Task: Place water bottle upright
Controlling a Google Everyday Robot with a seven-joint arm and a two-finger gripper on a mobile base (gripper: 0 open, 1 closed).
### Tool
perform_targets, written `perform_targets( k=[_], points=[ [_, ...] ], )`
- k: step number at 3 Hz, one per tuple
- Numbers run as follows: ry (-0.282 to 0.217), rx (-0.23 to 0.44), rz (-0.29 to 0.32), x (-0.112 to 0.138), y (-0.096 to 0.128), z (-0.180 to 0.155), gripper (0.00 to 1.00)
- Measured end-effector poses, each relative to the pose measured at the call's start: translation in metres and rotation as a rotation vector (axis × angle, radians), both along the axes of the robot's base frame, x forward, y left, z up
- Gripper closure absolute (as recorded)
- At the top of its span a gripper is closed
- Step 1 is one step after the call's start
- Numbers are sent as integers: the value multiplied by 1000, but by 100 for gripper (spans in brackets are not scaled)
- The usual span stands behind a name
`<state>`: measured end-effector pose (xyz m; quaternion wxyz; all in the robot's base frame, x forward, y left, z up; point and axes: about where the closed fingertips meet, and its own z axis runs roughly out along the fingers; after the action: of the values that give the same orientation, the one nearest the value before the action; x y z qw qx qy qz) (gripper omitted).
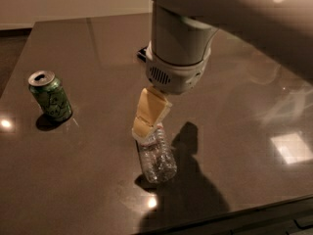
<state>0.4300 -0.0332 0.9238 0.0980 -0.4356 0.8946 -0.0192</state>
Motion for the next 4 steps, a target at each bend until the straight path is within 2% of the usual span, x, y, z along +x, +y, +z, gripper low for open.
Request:
perform_targets(
  k=[1,2,3,4],
  points=[
    [24,-32,-59,13,19,-12,0],
    [57,-20,-212,23,29,-25,0],
    [86,-13,-390,24,28,-33,0],
    [132,26,-567,22,30,-41,0]
  ],
)
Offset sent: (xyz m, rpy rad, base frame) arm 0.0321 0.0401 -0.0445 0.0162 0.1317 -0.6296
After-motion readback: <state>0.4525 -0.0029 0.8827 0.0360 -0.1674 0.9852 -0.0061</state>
